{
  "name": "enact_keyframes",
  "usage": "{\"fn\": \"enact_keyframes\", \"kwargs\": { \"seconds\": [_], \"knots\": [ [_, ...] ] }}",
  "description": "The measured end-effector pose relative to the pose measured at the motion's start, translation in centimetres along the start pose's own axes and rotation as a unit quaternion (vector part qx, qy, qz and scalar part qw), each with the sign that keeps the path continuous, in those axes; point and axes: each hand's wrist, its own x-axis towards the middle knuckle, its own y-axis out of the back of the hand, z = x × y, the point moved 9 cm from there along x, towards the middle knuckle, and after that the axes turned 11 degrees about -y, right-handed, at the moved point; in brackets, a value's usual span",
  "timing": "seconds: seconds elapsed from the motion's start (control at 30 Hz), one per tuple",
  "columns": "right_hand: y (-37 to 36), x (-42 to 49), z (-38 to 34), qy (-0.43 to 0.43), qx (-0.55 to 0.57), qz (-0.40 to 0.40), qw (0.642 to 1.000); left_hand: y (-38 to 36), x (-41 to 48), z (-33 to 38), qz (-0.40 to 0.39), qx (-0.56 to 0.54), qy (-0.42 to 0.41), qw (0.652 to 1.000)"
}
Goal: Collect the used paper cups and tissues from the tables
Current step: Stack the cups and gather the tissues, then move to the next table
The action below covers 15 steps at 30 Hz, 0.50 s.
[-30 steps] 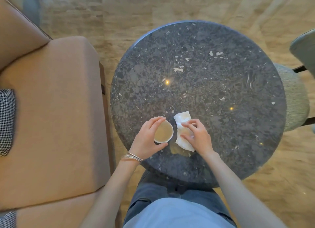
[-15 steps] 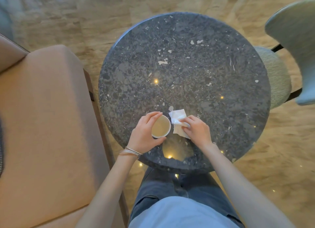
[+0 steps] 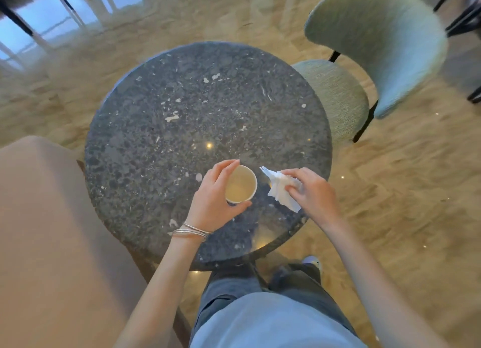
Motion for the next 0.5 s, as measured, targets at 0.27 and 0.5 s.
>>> {"fn": "enact_keyframes", "kwargs": {
  "seconds": [0.27,0.5],
  "knots": [
    [6.8,-5.5,13.2,-0.104,0.088,-0.010,0.991,-9.8,3.4,10.1,-0.054,-0.035,-0.024,0.998],
    [14.0,-10.9,24.9,-0.180,0.097,0.016,0.979,-19.3,6.1,20.5,-0.094,-0.064,-0.064,0.991]
  ]
}}
